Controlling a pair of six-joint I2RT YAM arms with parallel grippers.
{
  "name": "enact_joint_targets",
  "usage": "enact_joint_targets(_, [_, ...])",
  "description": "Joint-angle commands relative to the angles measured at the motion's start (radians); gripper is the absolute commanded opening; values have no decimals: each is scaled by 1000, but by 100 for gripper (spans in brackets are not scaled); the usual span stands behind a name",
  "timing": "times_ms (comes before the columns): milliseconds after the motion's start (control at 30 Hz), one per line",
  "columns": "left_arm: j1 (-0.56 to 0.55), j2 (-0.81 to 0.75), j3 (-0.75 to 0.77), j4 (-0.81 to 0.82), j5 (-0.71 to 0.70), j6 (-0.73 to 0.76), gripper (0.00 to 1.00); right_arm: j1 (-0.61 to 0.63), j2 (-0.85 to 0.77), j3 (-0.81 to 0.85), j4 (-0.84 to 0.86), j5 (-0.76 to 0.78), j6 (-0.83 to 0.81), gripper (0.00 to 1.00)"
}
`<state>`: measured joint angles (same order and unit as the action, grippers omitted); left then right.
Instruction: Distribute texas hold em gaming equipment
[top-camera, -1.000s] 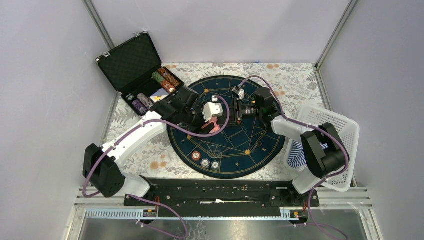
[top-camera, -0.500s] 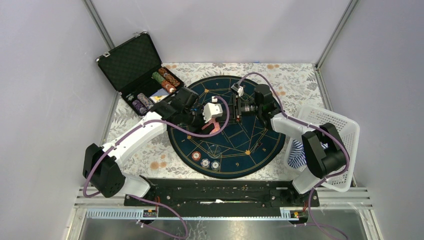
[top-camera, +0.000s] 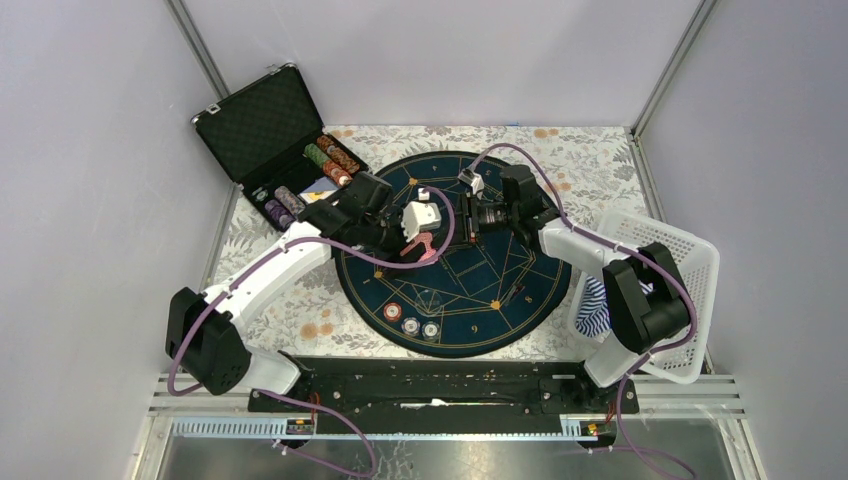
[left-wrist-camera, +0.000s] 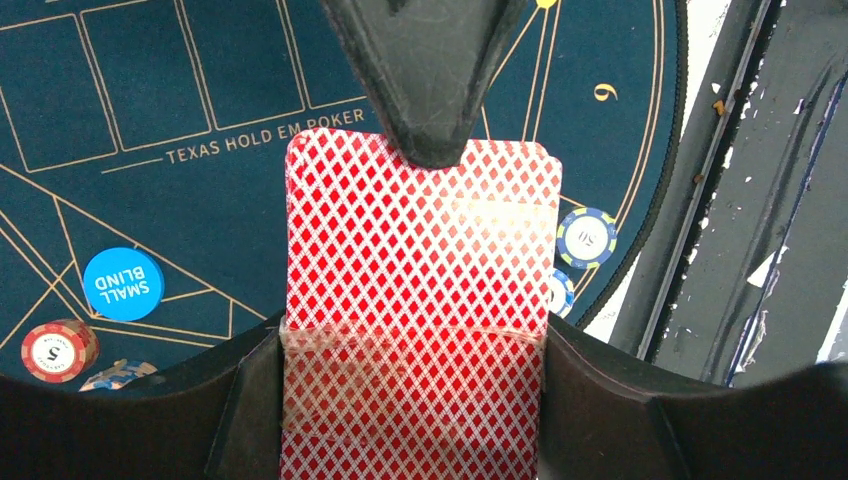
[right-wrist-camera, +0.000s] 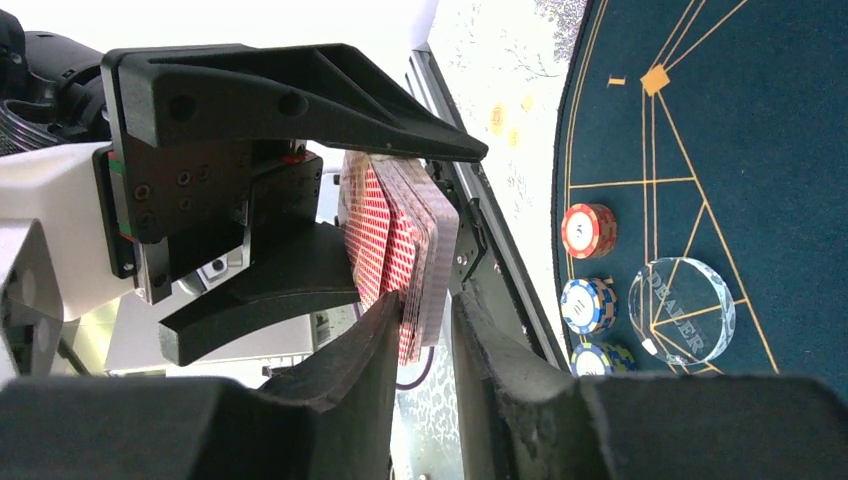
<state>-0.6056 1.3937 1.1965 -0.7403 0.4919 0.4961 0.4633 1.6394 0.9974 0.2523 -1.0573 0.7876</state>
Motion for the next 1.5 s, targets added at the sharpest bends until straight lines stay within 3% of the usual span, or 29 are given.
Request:
enact_joint_targets(0, [17, -51, 32, 61, 43, -8, 0, -2, -19, 29, -76, 14, -72, 32])
enact_joint_targets(100, [17, -50, 26, 61, 43, -6, 0, -2, -27, 28, -56, 5, -63, 34])
enact_joint_targets(300, [17, -47, 18, 62, 41, 3, 0, 0, -63, 2, 80, -45, 38, 59])
enact_joint_targets(400, [17, -47, 22, 65, 47, 5, 0, 14, -57, 9, 88, -48, 51, 61])
enact_joint_targets(667, [17, -53, 27, 73, 97, -11, 0, 32, 5, 32, 39, -24, 28, 54])
enact_joint_targets(933, [40, -69, 25, 78, 101, -14, 0, 21, -1, 36, -14, -28, -6, 29])
enact_joint_targets(1200, [52, -81, 14, 78, 112, -12, 0, 4, -23, 34, -5, -39, 4, 22])
enact_joint_targets(1467, [58, -84, 13, 78, 121, -9, 0, -15, -38, 29, -12, -41, 2, 21])
